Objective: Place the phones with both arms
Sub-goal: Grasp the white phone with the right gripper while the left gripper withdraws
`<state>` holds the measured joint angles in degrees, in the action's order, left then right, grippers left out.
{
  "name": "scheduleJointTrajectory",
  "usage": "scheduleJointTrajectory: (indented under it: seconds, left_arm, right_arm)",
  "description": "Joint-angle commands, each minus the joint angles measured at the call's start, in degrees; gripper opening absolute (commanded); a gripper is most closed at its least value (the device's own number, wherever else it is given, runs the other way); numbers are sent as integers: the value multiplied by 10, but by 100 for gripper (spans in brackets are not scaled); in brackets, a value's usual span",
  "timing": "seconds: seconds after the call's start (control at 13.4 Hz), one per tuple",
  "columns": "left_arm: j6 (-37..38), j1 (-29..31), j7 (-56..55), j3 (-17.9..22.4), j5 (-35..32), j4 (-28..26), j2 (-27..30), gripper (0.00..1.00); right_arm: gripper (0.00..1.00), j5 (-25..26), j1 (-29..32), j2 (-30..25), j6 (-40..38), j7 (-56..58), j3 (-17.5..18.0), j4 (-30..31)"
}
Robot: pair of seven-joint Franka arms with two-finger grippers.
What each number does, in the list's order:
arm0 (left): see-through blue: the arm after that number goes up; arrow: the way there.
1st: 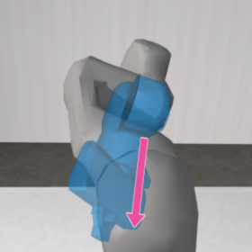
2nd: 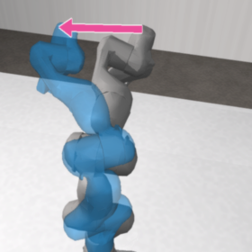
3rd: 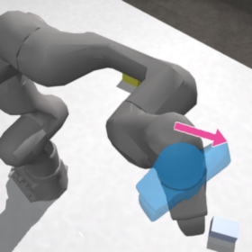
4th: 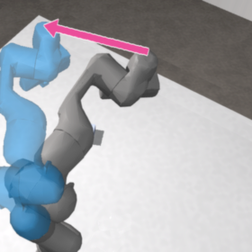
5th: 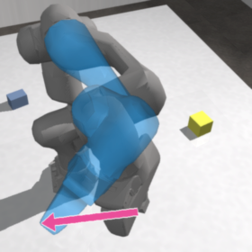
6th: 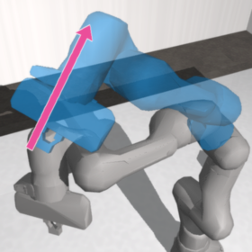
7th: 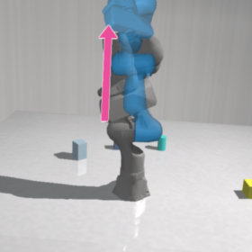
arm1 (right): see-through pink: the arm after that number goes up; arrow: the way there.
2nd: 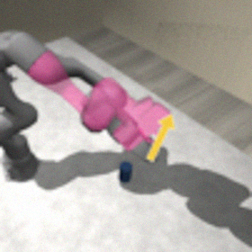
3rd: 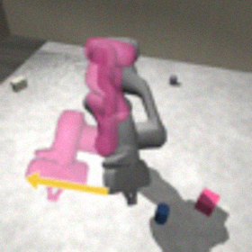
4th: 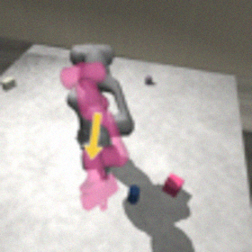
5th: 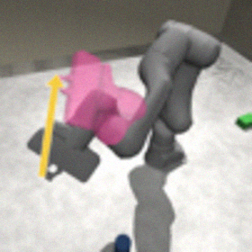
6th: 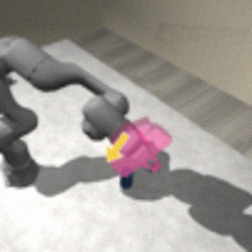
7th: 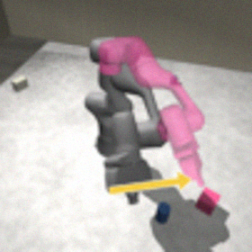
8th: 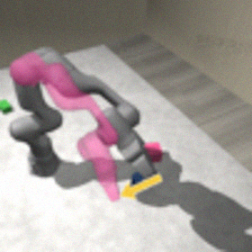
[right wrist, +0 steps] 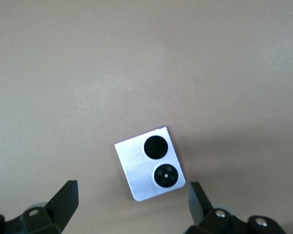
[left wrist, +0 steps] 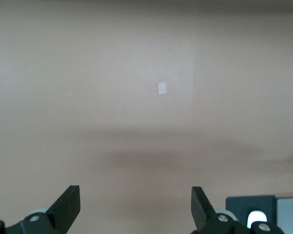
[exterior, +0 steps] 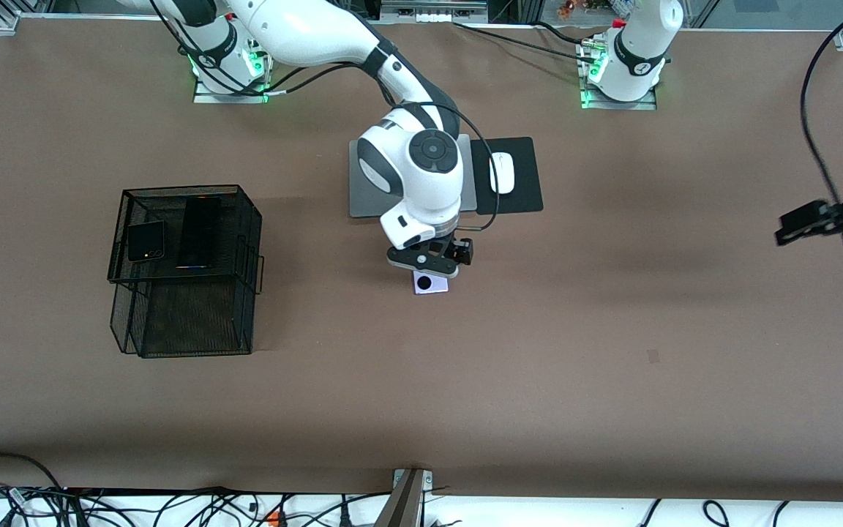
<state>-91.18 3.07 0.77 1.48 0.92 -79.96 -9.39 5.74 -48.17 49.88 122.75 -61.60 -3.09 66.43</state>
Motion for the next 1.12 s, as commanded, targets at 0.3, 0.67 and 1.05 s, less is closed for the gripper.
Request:
scheduleJointTrajectory:
  seconds: [0.3,0.67,1.05]
  left_arm:
    - [-60,-21,-1,5,-3,-188,142,100]
    - [-44,-25,-1,4,-31,-180,129,100]
    - [-35,-24,-20,3,-36,-180,128,100]
  right_arm:
    - [100,9,4,36,87,117,-7,25]
    - [100,30,4,51,130,140,-7,38]
    - [100,33,6,58,135,152,-7,40]
